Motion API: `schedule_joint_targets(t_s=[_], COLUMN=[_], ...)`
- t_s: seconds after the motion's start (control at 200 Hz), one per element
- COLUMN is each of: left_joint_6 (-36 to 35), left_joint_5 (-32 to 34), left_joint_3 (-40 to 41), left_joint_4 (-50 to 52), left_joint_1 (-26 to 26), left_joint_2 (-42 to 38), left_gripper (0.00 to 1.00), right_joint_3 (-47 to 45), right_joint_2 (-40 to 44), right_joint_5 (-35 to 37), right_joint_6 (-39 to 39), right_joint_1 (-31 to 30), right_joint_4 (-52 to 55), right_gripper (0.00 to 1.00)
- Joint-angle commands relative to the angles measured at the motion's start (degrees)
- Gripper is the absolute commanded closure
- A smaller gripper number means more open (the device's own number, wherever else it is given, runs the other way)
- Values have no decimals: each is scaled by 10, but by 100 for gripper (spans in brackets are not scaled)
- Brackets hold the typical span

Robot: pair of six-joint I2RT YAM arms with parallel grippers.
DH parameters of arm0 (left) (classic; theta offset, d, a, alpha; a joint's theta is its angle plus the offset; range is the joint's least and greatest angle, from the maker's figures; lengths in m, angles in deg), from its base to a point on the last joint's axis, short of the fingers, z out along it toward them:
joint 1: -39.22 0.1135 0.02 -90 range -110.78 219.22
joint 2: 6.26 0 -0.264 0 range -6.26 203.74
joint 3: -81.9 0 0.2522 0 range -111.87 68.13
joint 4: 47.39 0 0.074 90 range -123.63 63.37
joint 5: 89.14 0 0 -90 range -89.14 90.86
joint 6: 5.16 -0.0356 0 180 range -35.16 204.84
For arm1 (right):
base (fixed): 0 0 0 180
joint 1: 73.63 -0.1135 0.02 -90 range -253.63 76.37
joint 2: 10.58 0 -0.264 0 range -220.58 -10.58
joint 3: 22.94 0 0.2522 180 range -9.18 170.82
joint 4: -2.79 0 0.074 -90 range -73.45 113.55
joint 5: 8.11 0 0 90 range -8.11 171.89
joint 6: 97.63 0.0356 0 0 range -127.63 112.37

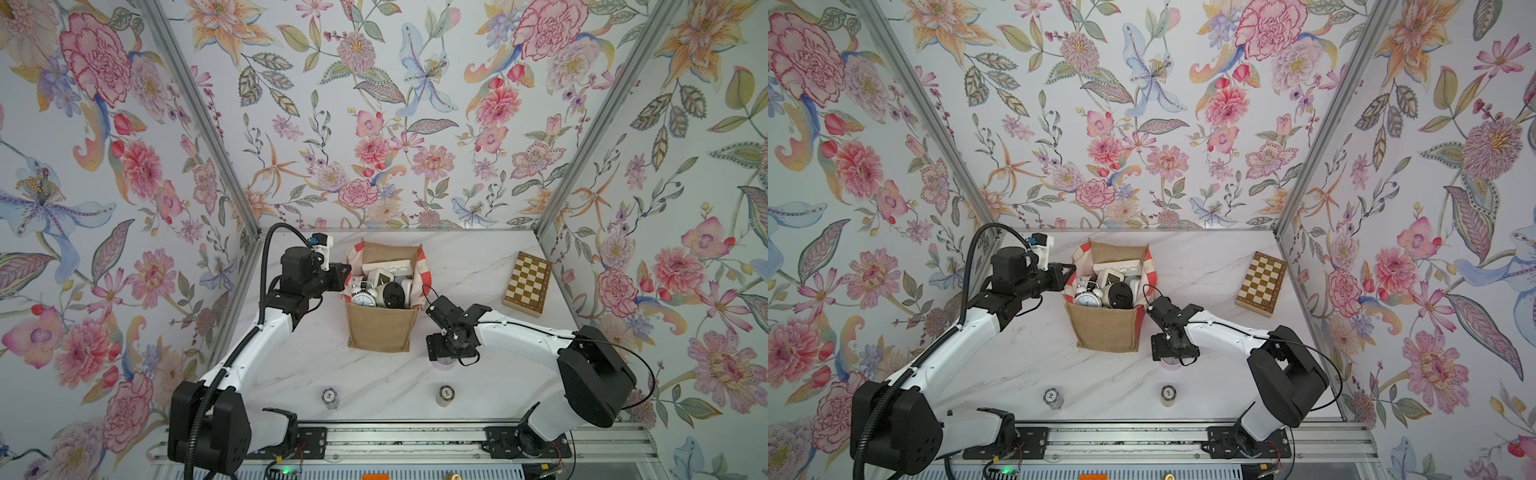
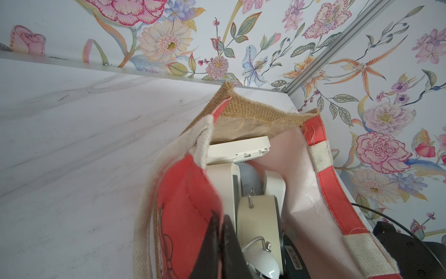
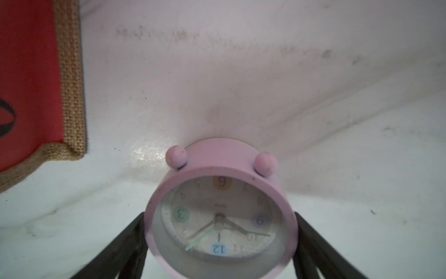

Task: Put the alarm clock into the canvas bag
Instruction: Pick up the alarm from the center of the board.

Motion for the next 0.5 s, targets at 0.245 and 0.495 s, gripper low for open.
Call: schedule_joint_targets(t_s=[0.245, 0.495], left_joint_6=[-44, -46], left_joint_5=[21, 9], left_joint_3=[-39, -46], left_joint_4=[8, 7], left_joint_1=[-2, -2], left_joint_2=[2, 24], left_gripper=[65, 66], right_joint_3=[4, 74], right_joint_2=[64, 96], right_joint_5=[-2, -3], right_joint_6=[-20, -60], right_joint_1=[40, 85], right_joint_4=[7, 49], right_gripper=[28, 29])
